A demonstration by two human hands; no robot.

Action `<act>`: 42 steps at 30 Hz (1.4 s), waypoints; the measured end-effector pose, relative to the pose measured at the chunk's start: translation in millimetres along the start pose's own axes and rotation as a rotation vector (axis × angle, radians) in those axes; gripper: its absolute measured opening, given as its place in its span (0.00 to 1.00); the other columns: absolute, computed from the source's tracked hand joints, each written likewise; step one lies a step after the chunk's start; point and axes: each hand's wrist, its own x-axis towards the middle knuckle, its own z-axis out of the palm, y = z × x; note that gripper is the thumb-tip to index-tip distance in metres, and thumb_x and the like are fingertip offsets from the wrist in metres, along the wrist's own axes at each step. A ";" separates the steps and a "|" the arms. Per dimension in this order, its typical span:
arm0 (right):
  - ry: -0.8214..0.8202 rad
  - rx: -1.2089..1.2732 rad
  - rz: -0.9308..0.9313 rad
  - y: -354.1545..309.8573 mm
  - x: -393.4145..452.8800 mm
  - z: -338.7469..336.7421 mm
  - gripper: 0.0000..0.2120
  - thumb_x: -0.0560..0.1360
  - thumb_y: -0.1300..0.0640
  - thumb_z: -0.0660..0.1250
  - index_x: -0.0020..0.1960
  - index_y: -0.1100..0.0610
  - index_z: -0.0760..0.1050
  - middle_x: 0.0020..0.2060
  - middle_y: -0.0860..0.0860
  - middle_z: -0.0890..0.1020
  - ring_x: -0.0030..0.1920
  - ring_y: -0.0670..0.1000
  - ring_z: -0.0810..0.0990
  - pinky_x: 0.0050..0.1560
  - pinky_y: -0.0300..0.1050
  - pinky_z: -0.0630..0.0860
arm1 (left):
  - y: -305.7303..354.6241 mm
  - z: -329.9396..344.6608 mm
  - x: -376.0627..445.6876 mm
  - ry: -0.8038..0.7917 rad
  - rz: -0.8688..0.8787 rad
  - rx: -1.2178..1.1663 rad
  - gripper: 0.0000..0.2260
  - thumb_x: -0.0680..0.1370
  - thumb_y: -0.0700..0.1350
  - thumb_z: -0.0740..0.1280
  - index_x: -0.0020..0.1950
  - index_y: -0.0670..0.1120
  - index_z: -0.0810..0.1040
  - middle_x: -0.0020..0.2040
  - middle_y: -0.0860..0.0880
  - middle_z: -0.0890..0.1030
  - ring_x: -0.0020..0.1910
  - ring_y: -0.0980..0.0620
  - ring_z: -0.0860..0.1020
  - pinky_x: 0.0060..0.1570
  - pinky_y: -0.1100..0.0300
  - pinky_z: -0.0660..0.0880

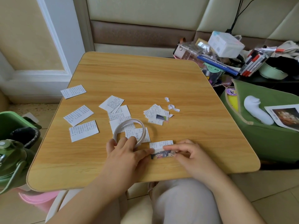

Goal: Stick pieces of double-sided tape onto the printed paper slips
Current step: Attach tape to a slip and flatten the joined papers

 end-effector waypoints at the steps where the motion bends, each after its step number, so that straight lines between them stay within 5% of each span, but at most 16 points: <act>1: -0.001 0.051 0.009 -1.8 0.9 0.5 0.20 0.75 0.65 0.66 0.45 0.39 0.82 0.45 0.45 0.75 0.50 0.42 0.72 0.51 0.30 0.65 | -0.1 0.0 0.2 0.001 -0.004 -0.007 0.14 0.75 0.56 0.58 0.51 0.60 0.83 0.37 0.54 0.65 0.38 0.51 0.68 0.43 0.56 0.55; 5: 0.180 0.212 0.082 -9.2 12.3 -0.5 0.12 0.72 0.64 0.70 0.42 0.46 0.83 0.40 0.46 0.71 0.36 0.40 0.70 0.38 0.27 0.66 | 1.4 -0.4 2.2 0.006 -0.012 -0.030 0.14 0.74 0.56 0.58 0.50 0.60 0.83 0.37 0.54 0.64 0.39 0.51 0.67 0.44 0.56 0.55; 8: 0.356 0.147 0.025 -17.0 28.4 -9.5 0.07 0.72 0.62 0.71 0.44 0.49 0.81 0.42 0.46 0.72 0.38 0.38 0.71 0.40 0.26 0.67 | 2.3 -0.8 4.4 0.003 -0.016 -0.031 0.14 0.74 0.56 0.58 0.49 0.61 0.83 0.37 0.55 0.64 0.39 0.51 0.68 0.43 0.56 0.55; 11: 0.281 -0.122 -0.090 -23.0 57.7 -15.5 0.11 0.73 0.58 0.71 0.55 0.50 0.78 0.50 0.44 0.73 0.46 0.32 0.72 0.48 0.25 0.66 | 2.7 -0.2 7.1 0.008 -0.033 -0.033 0.14 0.73 0.56 0.58 0.47 0.61 0.83 0.37 0.55 0.61 0.39 0.51 0.67 0.42 0.56 0.55; 14: 0.176 -0.406 -0.119 -24.2 94.8 -14.3 0.17 0.75 0.54 0.69 0.64 0.53 0.74 0.57 0.48 0.72 0.60 0.46 0.71 0.62 0.38 0.66 | 4.7 0.6 10.0 0.002 -0.069 -0.051 0.14 0.72 0.58 0.58 0.44 0.60 0.83 0.38 0.56 0.60 0.39 0.52 0.67 0.43 0.57 0.53; 17: 0.093 -0.592 -0.052 -24.4 117.9 -13.4 0.21 0.77 0.50 0.66 0.68 0.53 0.69 0.64 0.50 0.70 0.67 0.53 0.63 0.64 0.40 0.61 | 7.1 1.8 11.9 -0.004 -0.089 -0.062 0.13 0.70 0.59 0.60 0.42 0.60 0.83 0.38 0.57 0.60 0.40 0.53 0.65 0.43 0.59 0.50; 23: 0.154 -0.653 -0.064 -27.5 122.3 -15.1 0.13 0.73 0.50 0.71 0.53 0.52 0.71 0.58 0.48 0.71 0.62 0.52 0.66 0.60 0.46 0.62 | 8.7 7.0 14.8 0.025 -0.115 -0.091 0.07 0.64 0.57 0.69 0.39 0.59 0.82 0.37 0.57 0.63 0.40 0.53 0.65 0.42 0.59 0.49; 28: 0.203 -0.257 -0.120 -33.0 109.1 -14.8 0.10 0.74 0.63 0.69 0.40 0.53 0.71 0.38 0.49 0.77 0.41 0.52 0.79 0.38 0.37 0.73 | 9.3 5.9 16.1 0.039 -0.159 -0.097 0.09 0.61 0.57 0.69 0.39 0.57 0.81 0.36 0.55 0.68 0.40 0.52 0.67 0.41 0.59 0.49; 33: 0.238 0.253 -0.076 -46.6 69.0 -32.9 0.05 0.76 0.63 0.67 0.45 0.54 0.78 0.37 0.46 0.82 0.32 0.39 0.78 0.34 0.30 0.74 | 9.7 4.1 16.7 0.014 -0.191 -0.057 0.13 0.61 0.60 0.68 0.40 0.55 0.81 0.36 0.55 0.70 0.38 0.50 0.73 0.42 0.56 0.54; 37: 0.098 0.188 0.060 -33.9 36.4 -34.7 0.04 0.76 0.59 0.67 0.43 0.56 0.79 0.25 0.45 0.79 0.24 0.43 0.71 0.30 0.34 0.70 | 9.6 3.9 14.0 0.008 -0.187 -0.057 0.12 0.63 0.60 0.67 0.39 0.55 0.82 0.36 0.54 0.69 0.38 0.49 0.73 0.42 0.57 0.51; 42: 0.002 0.149 0.161 -22.4 20.7 -8.9 0.07 0.75 0.61 0.69 0.38 0.59 0.77 0.31 0.54 0.78 0.29 0.43 0.76 0.31 0.35 0.76 | 12.4 2.2 14.8 -0.018 -0.211 -0.067 0.09 0.62 0.55 0.68 0.38 0.54 0.83 0.34 0.53 0.69 0.36 0.47 0.73 0.43 0.59 0.48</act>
